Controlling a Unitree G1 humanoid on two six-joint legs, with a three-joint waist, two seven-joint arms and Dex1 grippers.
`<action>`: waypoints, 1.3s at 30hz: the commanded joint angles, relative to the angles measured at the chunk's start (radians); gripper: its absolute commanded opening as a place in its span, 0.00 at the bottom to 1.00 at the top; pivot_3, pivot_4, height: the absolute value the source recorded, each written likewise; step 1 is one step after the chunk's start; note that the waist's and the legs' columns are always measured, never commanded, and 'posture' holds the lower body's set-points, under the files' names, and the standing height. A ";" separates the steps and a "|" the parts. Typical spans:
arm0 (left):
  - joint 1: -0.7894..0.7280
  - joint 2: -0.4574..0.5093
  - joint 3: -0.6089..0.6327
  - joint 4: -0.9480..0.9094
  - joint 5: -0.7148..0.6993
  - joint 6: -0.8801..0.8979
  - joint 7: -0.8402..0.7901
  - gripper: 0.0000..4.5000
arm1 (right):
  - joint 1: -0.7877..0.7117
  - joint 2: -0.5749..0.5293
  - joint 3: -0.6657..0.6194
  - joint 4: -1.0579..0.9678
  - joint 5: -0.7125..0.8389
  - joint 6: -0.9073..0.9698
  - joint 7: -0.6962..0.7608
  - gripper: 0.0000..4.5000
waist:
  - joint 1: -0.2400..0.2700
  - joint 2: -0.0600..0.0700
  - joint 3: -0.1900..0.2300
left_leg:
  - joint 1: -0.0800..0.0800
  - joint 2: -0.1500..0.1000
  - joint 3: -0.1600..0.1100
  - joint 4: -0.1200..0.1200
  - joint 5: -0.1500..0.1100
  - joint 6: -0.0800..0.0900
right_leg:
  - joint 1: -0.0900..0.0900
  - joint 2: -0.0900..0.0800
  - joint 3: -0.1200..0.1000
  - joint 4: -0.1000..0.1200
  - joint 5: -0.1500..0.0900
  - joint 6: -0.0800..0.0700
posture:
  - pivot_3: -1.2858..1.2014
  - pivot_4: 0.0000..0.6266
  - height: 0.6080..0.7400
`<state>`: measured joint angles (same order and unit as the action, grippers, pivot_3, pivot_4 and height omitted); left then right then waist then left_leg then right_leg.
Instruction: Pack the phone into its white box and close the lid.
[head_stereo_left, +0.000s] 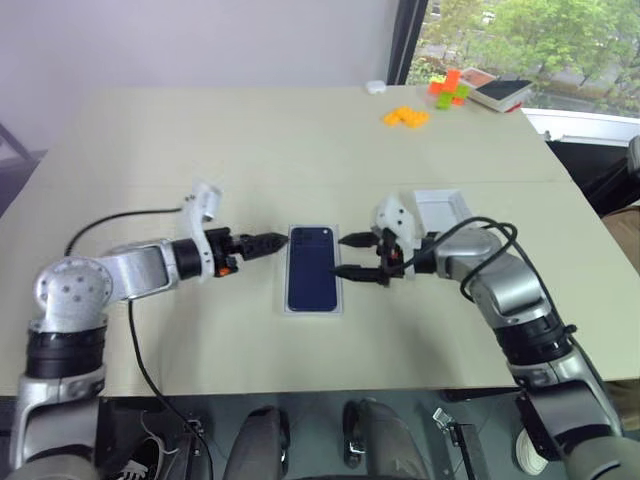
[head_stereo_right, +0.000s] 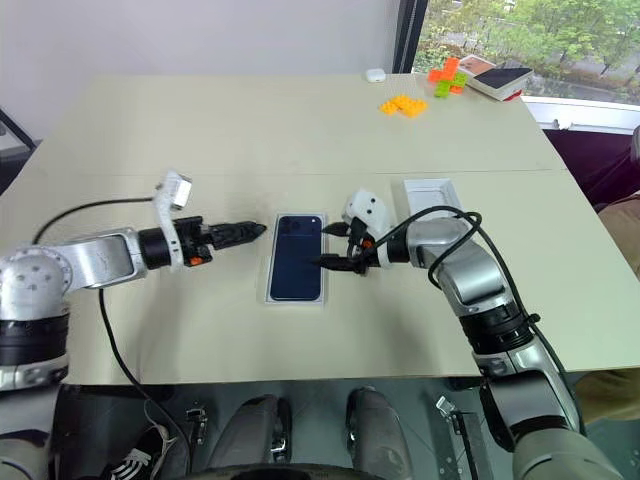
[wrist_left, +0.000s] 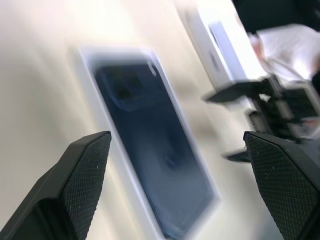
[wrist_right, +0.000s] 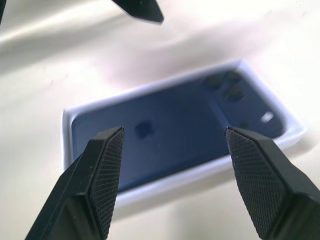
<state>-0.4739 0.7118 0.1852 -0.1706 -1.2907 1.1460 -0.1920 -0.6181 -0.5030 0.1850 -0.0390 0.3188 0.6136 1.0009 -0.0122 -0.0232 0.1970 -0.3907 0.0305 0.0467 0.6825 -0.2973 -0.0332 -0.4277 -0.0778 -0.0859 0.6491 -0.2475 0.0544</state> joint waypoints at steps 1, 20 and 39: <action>0.064 0.045 0.027 -0.062 0.181 -0.192 -0.194 0.99 | -0.032 0.051 -0.024 -0.020 0.027 0.007 -0.046 0.75 | -0.001 0.000 0.000 | 0.000 0.000 0.000 0.000 0.000 0.000 | 0.000 0.000 0.000 0.000 0.000 0.000 | 0.52 0.24 1.00; 0.182 -0.028 0.002 -0.063 0.457 -0.366 -0.360 1.00 | -0.019 0.133 0.080 0.085 -0.108 -0.098 -0.119 0.01 | 0.001 0.000 0.000 | -0.001 0.001 0.000 0.000 -0.005 0.008 | -0.001 -0.002 0.000 0.000 0.000 0.000 | 0.52 0.24 1.00; 0.158 -0.041 -0.241 0.071 0.834 -0.530 -0.495 1.00 | 0.031 -0.052 0.047 0.138 -0.176 -0.194 -0.016 0.01 | -0.001 0.001 0.000 | -0.001 0.001 0.001 0.000 -0.006 0.010 | -0.001 0.000 0.000 0.000 0.000 0.000 | 0.52 0.24 1.00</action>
<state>-0.3167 0.6551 -0.0500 -0.0953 -0.4910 0.6428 -0.6706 -0.5833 -0.5463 0.2341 0.1304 0.1519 0.4465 0.9863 -0.0131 -0.0225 0.1974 -0.3913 0.0320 0.0473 0.6824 -0.3031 -0.0229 -0.4291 -0.0777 -0.0854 0.6495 -0.2475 0.0545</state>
